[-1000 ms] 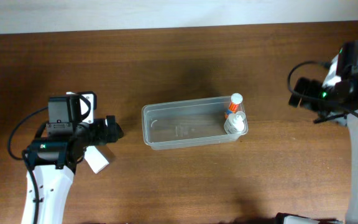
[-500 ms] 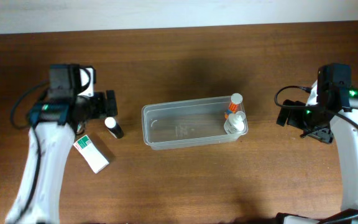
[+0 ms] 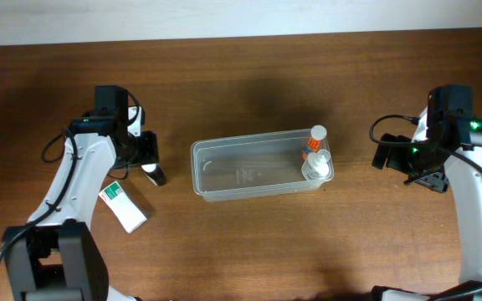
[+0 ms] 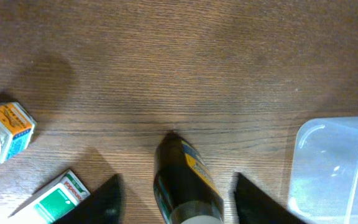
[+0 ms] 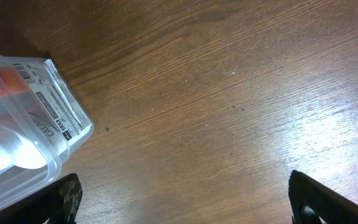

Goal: Pack container
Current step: 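Grasp the dark white-capped bottle with the left gripper, then lower the dark bottle into the container center and release, then grasp the gold-capped jar with the left gripper, then place the gold-capped jar into the container's left side, then grasp the white-green medicine box with the left gripper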

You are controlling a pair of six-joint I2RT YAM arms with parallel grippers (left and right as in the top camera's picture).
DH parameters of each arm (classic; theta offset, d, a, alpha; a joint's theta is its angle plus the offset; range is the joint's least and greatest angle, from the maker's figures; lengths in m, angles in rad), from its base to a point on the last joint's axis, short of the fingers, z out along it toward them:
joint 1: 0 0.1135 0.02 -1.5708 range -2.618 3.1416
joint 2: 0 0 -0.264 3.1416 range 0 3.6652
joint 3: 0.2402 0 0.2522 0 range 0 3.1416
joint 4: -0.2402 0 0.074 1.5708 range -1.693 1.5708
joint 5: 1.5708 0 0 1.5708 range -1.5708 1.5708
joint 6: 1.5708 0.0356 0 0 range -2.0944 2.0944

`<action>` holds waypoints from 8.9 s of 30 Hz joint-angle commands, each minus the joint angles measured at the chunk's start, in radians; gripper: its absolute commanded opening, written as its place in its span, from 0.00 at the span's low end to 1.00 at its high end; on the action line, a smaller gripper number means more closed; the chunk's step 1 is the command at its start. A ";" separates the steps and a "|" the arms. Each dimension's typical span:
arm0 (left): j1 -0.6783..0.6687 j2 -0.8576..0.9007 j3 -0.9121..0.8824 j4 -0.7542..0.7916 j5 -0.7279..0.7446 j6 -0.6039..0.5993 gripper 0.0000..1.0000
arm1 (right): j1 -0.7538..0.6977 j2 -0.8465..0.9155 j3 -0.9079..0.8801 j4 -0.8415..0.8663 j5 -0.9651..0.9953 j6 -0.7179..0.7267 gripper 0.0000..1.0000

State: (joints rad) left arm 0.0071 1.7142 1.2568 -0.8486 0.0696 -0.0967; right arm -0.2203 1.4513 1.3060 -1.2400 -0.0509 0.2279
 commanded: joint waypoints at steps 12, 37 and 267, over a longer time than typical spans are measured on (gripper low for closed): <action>-0.019 0.004 0.002 -0.085 0.032 0.003 0.47 | -0.003 -0.002 -0.005 0.003 -0.006 -0.007 0.98; -0.039 -0.082 0.138 -0.198 0.069 0.003 0.07 | -0.003 -0.002 -0.005 0.003 -0.006 -0.007 0.98; 0.142 -0.114 -0.072 -0.092 0.034 -0.328 0.37 | -0.004 -0.002 -0.005 0.003 -0.005 -0.014 0.98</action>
State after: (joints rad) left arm 0.2050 1.7229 1.1046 -0.9253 0.1040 -0.4561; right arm -0.2203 1.4513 1.3045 -1.2362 -0.0513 0.2241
